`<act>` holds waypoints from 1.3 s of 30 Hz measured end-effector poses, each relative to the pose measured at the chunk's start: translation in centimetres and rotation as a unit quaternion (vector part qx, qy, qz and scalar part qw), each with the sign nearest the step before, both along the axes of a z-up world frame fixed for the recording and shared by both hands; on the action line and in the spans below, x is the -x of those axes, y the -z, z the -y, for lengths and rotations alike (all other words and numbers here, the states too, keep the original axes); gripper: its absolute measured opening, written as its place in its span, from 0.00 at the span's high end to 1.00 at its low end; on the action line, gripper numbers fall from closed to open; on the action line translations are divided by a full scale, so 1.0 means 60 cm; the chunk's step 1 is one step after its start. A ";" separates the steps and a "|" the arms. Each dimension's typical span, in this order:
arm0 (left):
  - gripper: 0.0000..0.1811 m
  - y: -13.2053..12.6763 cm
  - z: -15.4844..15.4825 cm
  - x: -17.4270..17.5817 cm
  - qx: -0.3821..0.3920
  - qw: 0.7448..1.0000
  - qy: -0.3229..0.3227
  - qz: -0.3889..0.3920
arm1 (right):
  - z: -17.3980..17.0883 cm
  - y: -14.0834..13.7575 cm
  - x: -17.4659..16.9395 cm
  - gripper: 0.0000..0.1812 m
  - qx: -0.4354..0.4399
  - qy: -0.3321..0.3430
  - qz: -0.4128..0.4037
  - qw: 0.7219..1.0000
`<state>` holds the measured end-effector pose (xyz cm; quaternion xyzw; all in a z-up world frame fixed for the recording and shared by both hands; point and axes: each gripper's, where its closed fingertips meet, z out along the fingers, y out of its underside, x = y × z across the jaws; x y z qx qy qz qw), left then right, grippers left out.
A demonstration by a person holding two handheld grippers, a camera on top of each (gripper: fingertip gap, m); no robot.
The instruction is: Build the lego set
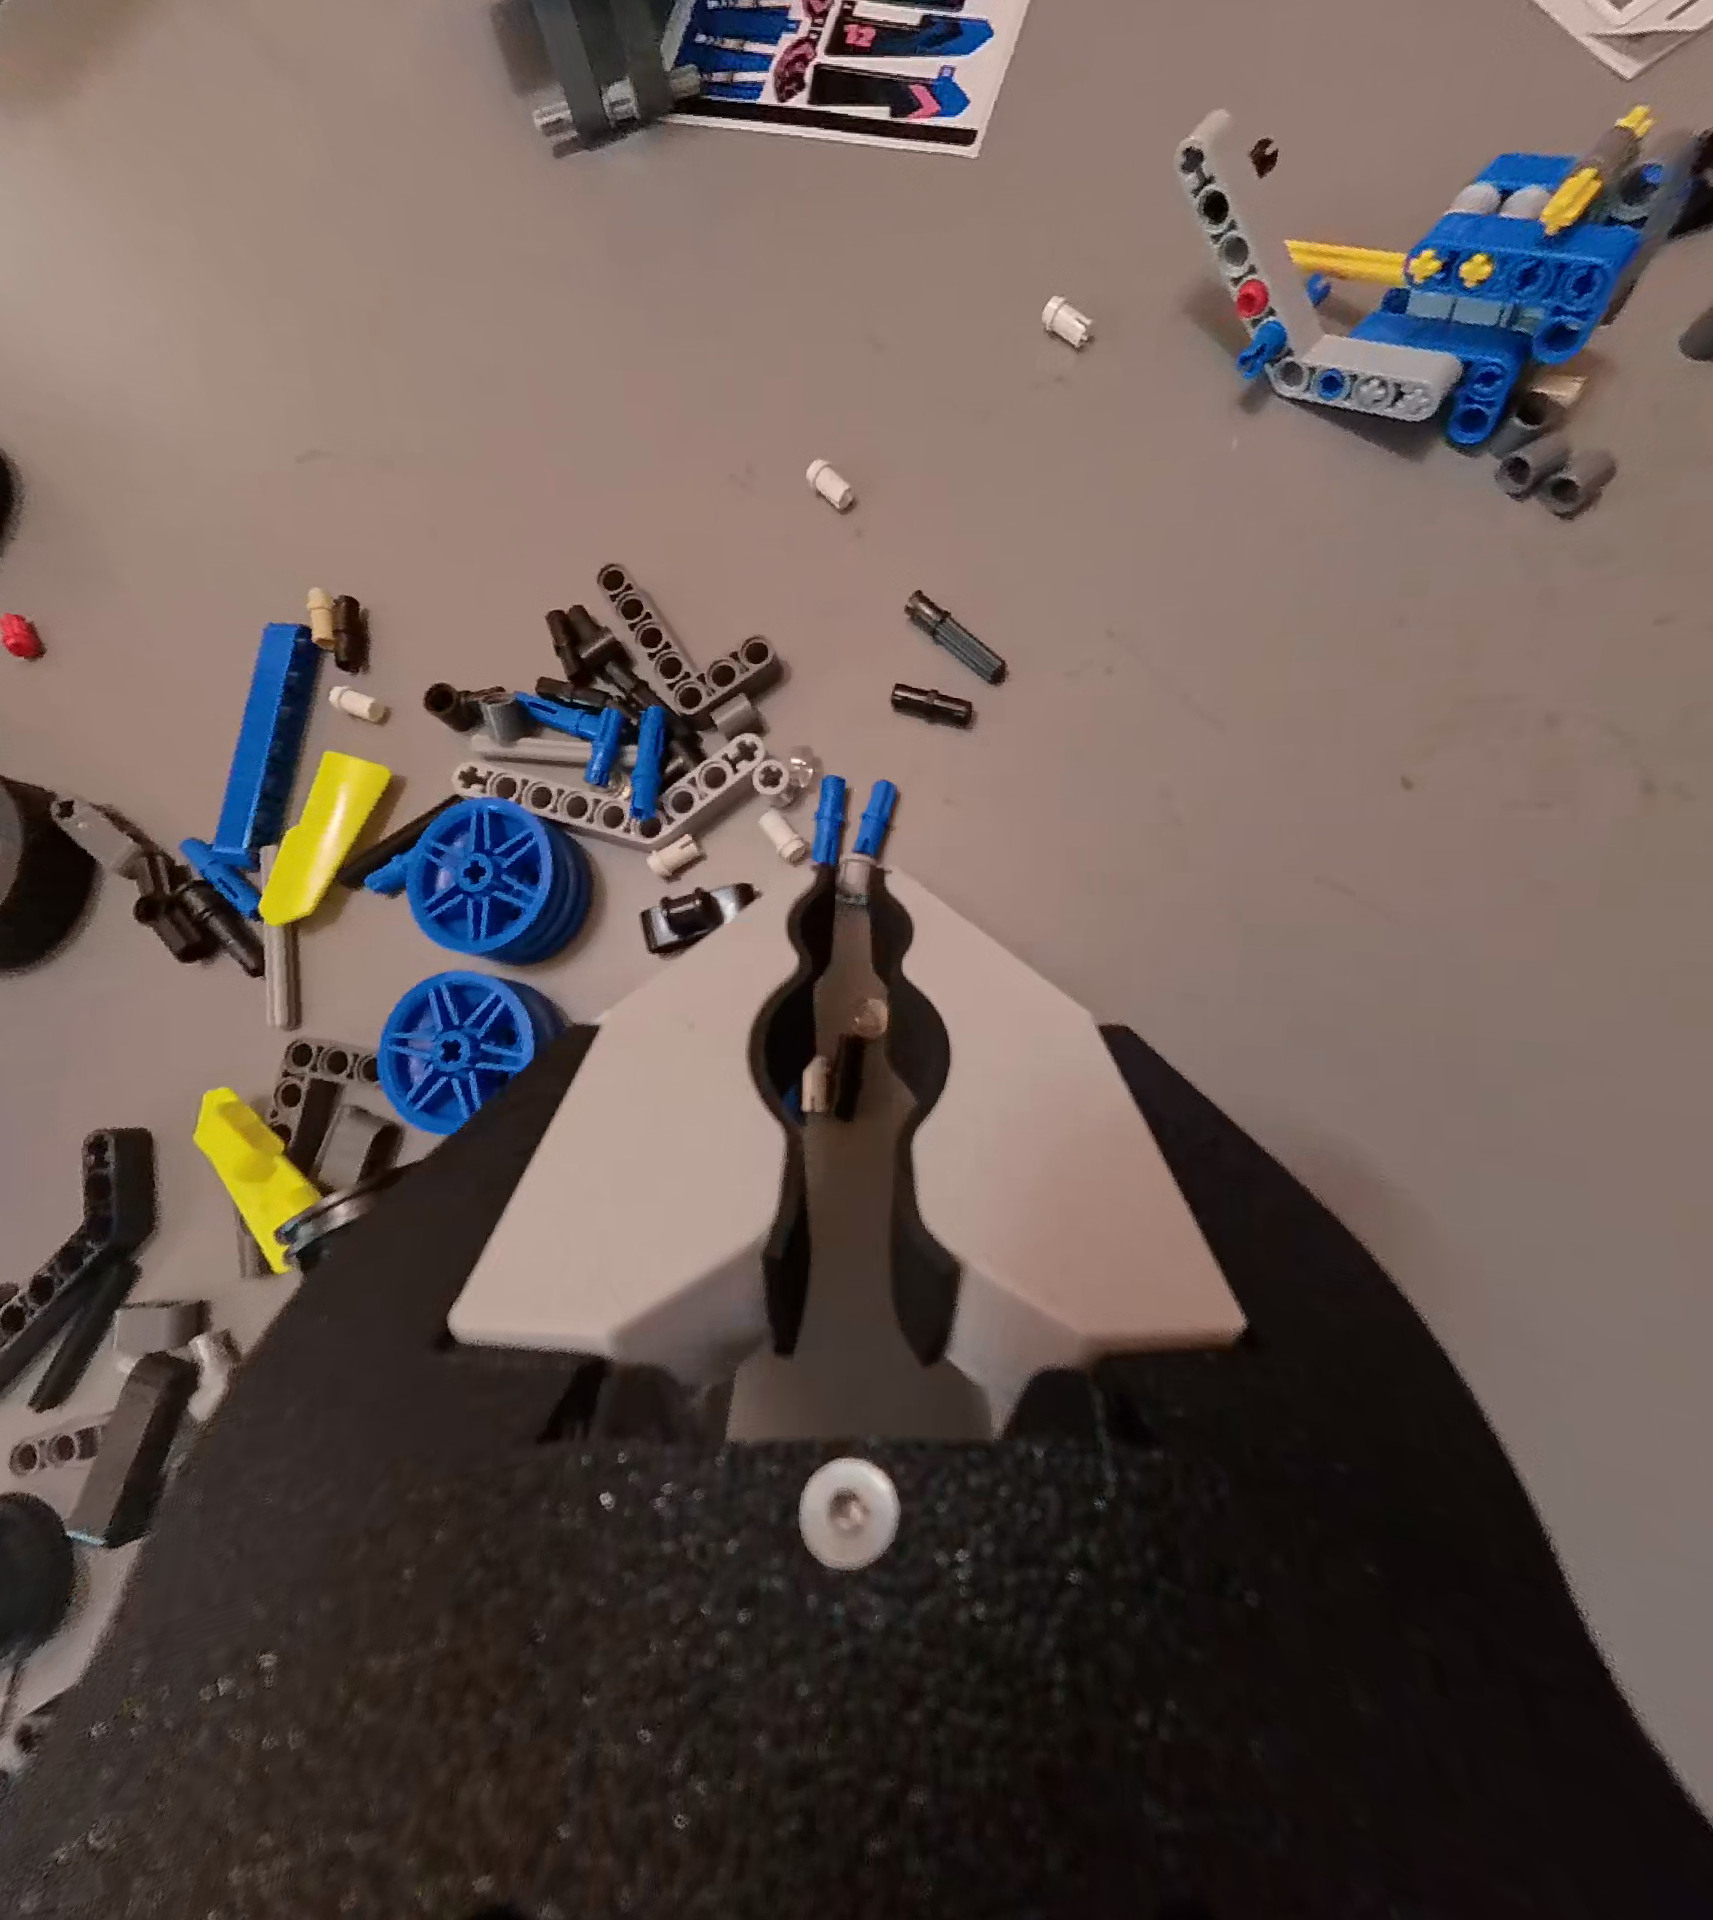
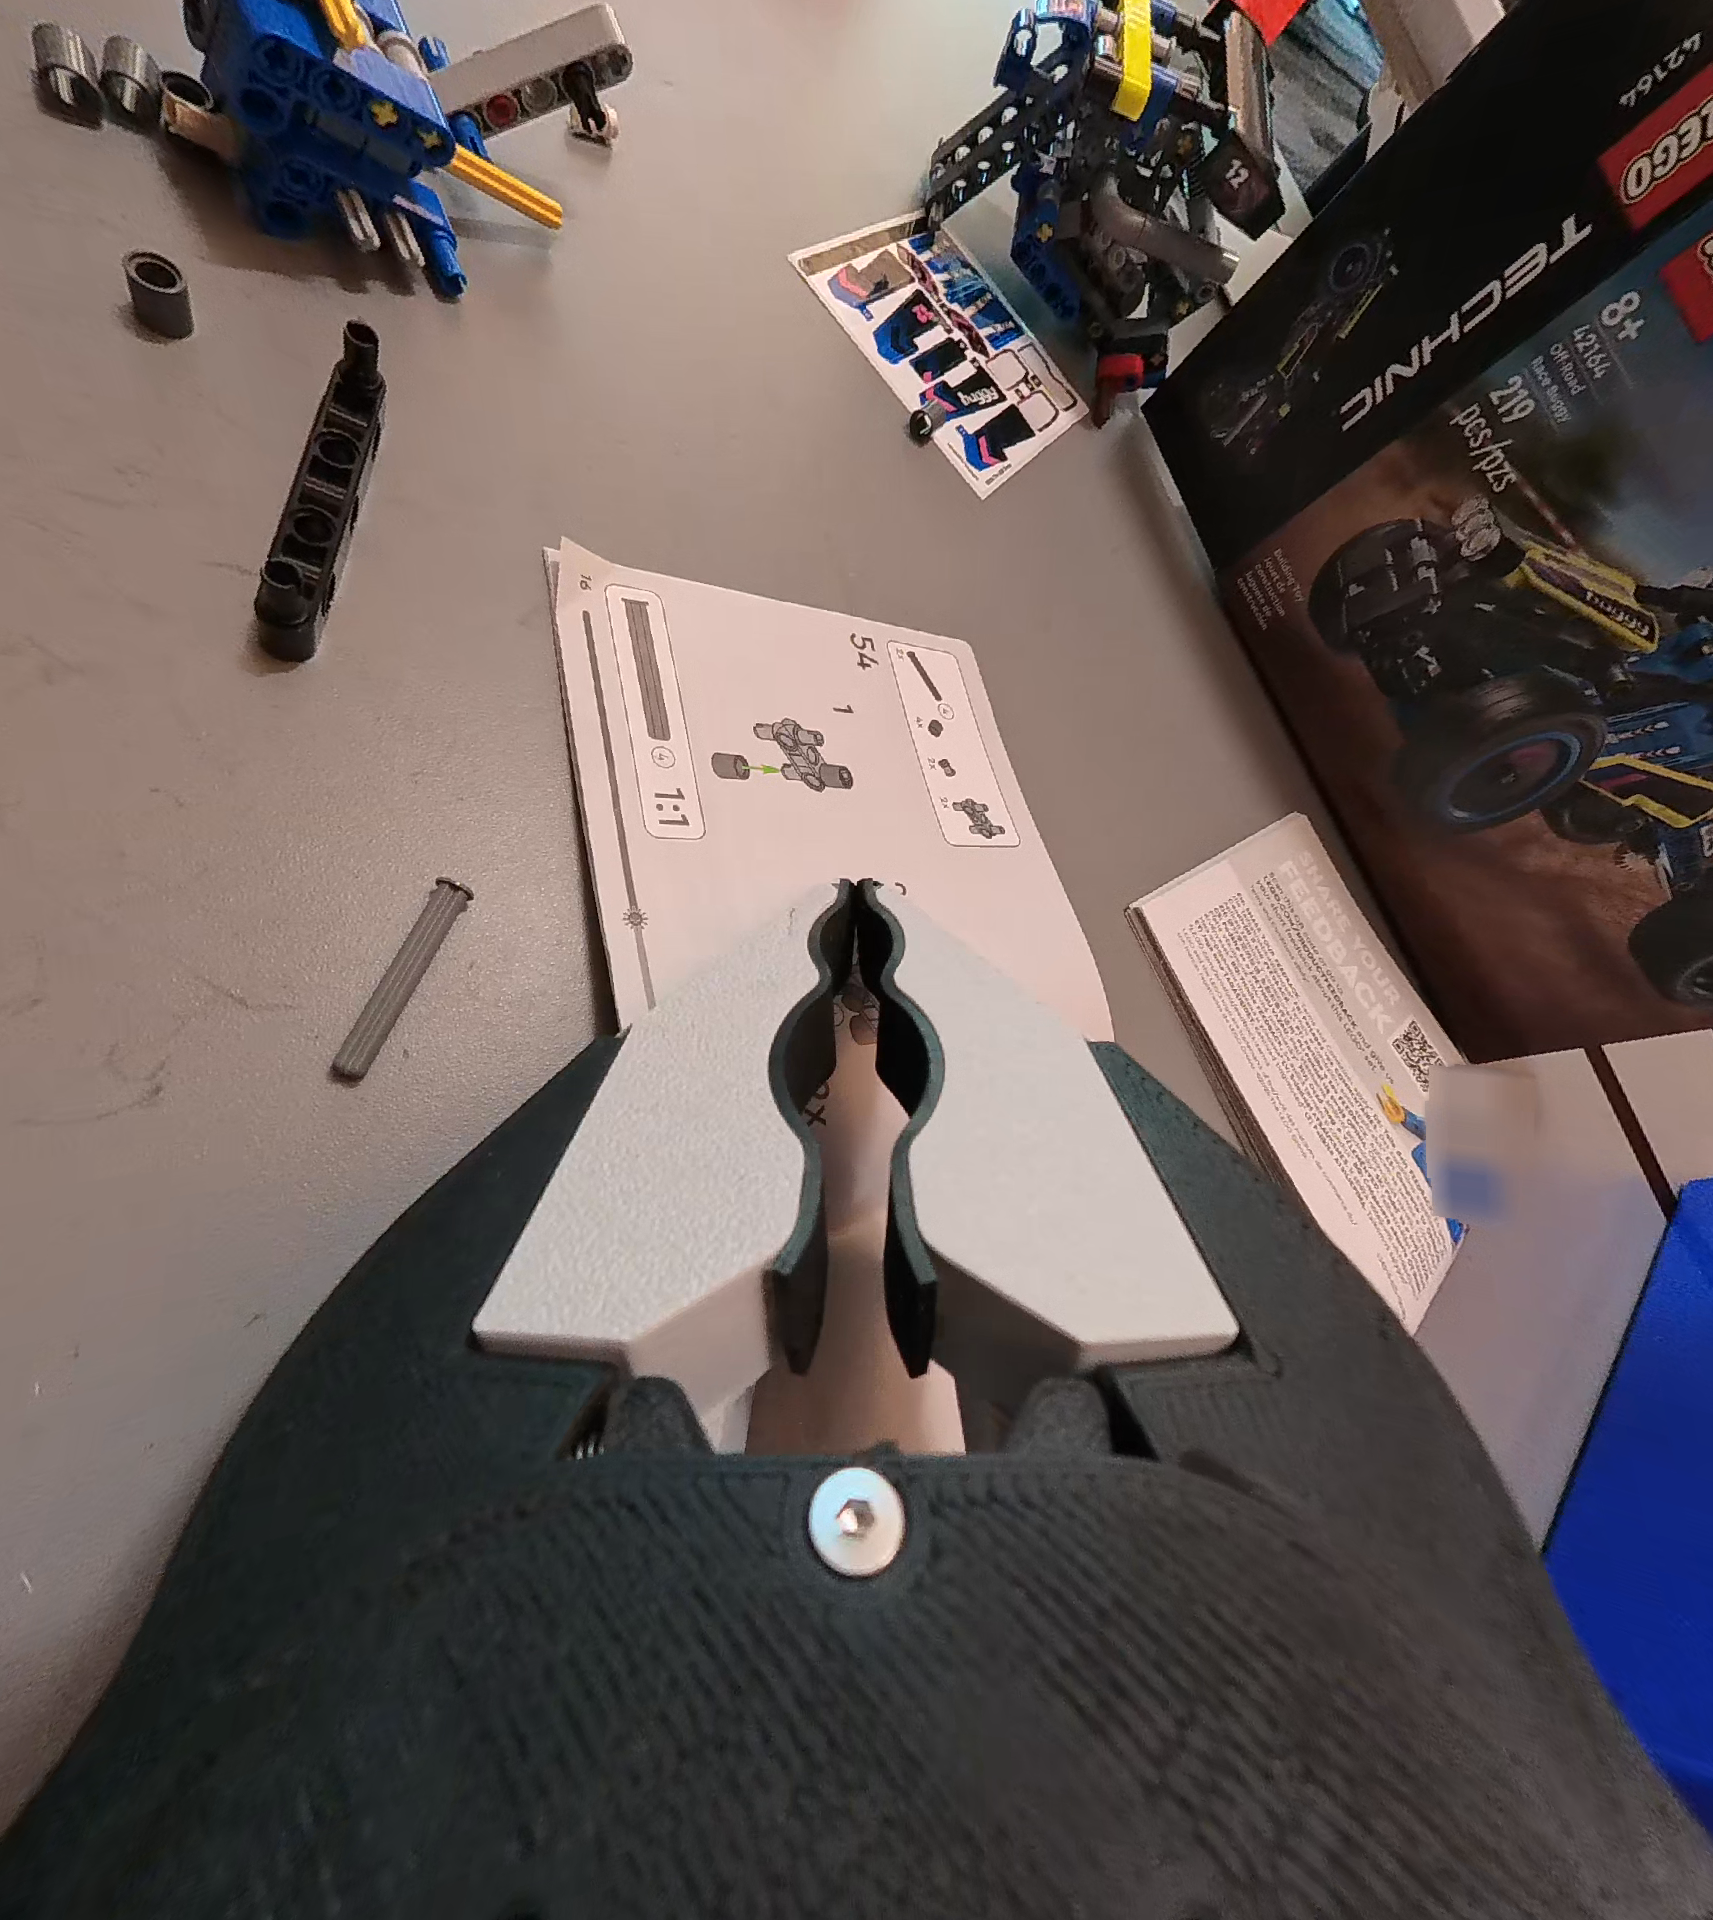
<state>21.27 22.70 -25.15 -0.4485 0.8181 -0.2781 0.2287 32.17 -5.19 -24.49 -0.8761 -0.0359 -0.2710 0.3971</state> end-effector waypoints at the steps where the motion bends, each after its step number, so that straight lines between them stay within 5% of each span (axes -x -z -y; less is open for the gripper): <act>1: 0.98 -0.001 -0.001 -0.001 -0.006 1.000 0.000 0.003 | 0.000 0.000 0.000 1.00 0.000 0.000 -0.001 1.000; 8: 0.99 -0.051 0.020 -0.013 -0.026 0.996 0.022 0.078 | 0.000 0.000 0.000 1.00 0.000 0.000 0.000 1.000; 12: 0.99 -0.081 0.171 0.015 0.080 0.981 0.155 0.085 | 0.000 0.000 0.000 1.00 0.000 0.000 -0.001 1.000; 15: 0.99 -0.038 0.247 0.036 0.074 0.972 0.219 0.036 | 0.000 0.000 0.000 1.00 0.000 0.000 -0.002 1.000; 20: 0.98 0.003 0.273 0.035 0.048 0.970 0.237 0.011 | 0.000 0.000 0.000 1.00 0.000 0.000 0.000 1.000; 29: 0.94 -0.021 0.232 0.038 0.057 0.975 0.210 0.037 | 0.000 0.000 0.000 1.00 0.000 0.000 0.000 1.000; 39: 0.95 -0.067 0.001 0.027 0.014 0.996 0.004 0.086 | 0.000 0.000 0.000 1.00 0.000 0.000 0.001 1.000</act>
